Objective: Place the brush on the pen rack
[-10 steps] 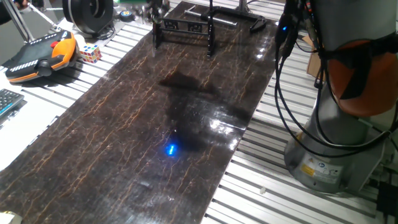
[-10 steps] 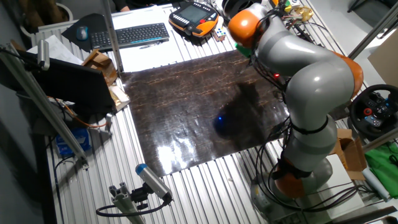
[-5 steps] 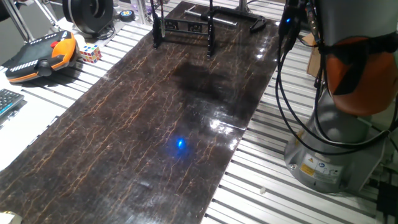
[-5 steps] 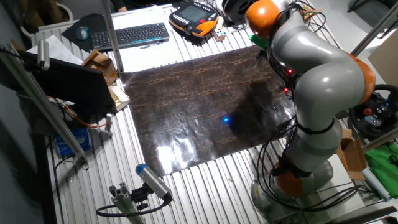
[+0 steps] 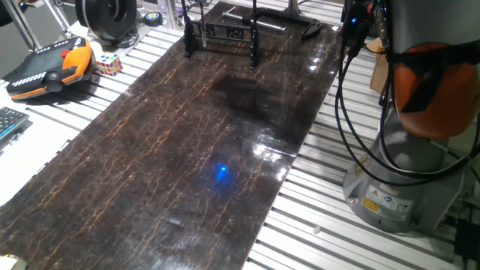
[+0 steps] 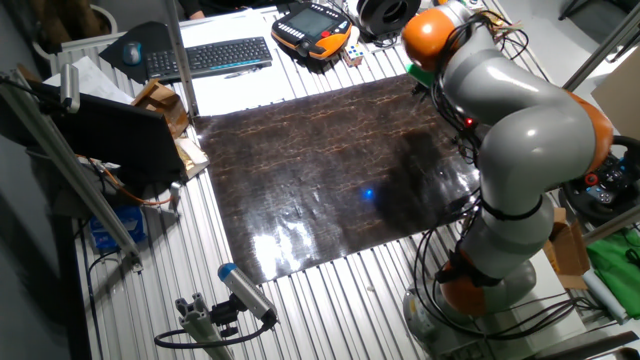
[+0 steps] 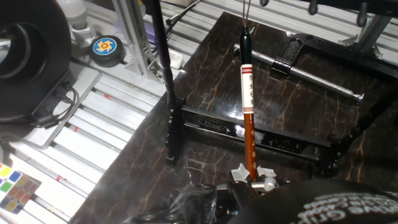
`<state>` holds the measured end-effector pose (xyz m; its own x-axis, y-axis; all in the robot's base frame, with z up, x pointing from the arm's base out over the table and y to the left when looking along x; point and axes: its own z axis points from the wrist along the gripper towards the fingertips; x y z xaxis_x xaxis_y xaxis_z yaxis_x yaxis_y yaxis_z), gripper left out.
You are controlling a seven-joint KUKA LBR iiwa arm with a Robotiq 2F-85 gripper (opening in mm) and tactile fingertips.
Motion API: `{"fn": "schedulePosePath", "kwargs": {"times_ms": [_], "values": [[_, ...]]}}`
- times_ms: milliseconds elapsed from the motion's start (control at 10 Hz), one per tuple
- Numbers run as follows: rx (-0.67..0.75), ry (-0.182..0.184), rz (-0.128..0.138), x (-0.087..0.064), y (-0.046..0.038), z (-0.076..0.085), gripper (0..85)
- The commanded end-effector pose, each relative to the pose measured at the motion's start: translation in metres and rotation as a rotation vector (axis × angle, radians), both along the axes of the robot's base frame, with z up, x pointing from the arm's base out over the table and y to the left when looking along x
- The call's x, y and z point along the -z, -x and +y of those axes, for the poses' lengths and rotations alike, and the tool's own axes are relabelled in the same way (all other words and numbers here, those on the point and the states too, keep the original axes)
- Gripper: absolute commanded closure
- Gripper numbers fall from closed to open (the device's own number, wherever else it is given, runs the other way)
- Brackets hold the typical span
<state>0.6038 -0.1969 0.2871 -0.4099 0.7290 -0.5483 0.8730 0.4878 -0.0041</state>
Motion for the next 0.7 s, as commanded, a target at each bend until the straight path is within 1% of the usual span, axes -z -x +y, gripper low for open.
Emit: {"fn": "schedulePosePath", "kwargs": {"times_ms": [0,300,600], "values": [[-0.001,0.000,0.000,-0.0005,0.0011,-0.0010,83.3],[-0.010,-0.002,0.005,-0.0010,0.0042,-0.0049,83.3],[-0.010,-0.004,0.014,-0.0036,0.0072,-0.0043,83.7]]}}
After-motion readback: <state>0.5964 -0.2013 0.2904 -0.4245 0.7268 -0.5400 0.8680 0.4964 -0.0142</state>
